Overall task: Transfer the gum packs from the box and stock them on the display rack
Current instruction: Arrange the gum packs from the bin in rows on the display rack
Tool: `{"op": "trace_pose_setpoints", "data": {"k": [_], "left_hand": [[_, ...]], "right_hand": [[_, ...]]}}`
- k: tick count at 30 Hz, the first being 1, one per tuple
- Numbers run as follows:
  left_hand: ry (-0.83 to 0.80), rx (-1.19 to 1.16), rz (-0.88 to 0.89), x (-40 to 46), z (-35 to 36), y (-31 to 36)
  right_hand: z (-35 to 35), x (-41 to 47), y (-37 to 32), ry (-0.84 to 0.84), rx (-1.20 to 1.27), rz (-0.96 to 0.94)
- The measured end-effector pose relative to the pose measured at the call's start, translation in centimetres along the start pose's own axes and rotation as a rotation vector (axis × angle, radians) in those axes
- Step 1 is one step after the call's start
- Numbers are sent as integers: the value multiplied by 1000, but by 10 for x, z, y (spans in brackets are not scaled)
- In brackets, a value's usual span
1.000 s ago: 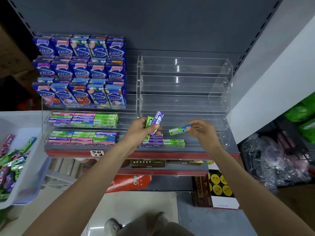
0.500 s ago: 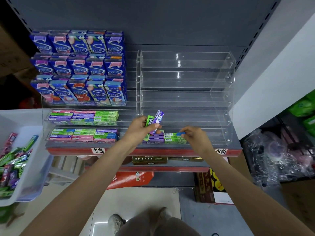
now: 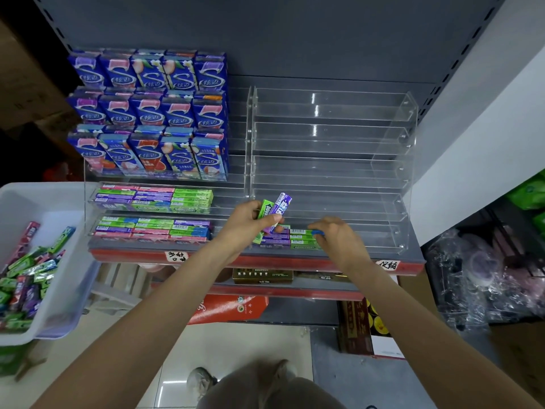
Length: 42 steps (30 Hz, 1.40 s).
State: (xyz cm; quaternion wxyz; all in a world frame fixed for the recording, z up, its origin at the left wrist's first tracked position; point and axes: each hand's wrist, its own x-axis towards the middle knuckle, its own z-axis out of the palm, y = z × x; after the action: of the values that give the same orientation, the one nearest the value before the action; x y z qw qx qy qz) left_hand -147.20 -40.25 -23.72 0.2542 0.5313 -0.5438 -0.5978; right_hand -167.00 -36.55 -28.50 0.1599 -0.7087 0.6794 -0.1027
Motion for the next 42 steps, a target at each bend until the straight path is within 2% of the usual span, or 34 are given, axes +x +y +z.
{"op": "trace_pose_setpoints", "data": {"k": [3,5,9,11,14,18,25,28,32,34,35,39,42], "left_hand": [[-3,53,19,0,0,0],[-26,84,41,0,1,3],[-115,190,45,3,10,8],[-142,197,48,4,17,10],[-163,139,42,6,23,14],[-85,-34,-28,11,20,13],[-95,153,67,13,27,14],[-67,115,61,15,37,17],[-41,45,38,15,44,13],[-19,45,24,15,42,10],[5,50,18,16,39,9],[80,67,-1,16,25,4],[95,80,-4,14,18,1]], "right_hand": [[-4,-2,2,77,112,14],[-12,-3,0,145,354,58],[-34,-6,-13,49,931,106],[-40,-7,-16,37,1063,84],[-44,-7,-10,91,1151,102],[-46,-11,10,177,1225,184],[-38,-13,11,195,1243,240],[-34,-11,1,204,1314,264],[-31,-15,-6,137,1416,298],[-32,-14,-3,163,1382,337],[-32,-11,1,184,1281,340],[-30,-4,19,181,494,179],[-21,-5,15,253,221,54]]}}
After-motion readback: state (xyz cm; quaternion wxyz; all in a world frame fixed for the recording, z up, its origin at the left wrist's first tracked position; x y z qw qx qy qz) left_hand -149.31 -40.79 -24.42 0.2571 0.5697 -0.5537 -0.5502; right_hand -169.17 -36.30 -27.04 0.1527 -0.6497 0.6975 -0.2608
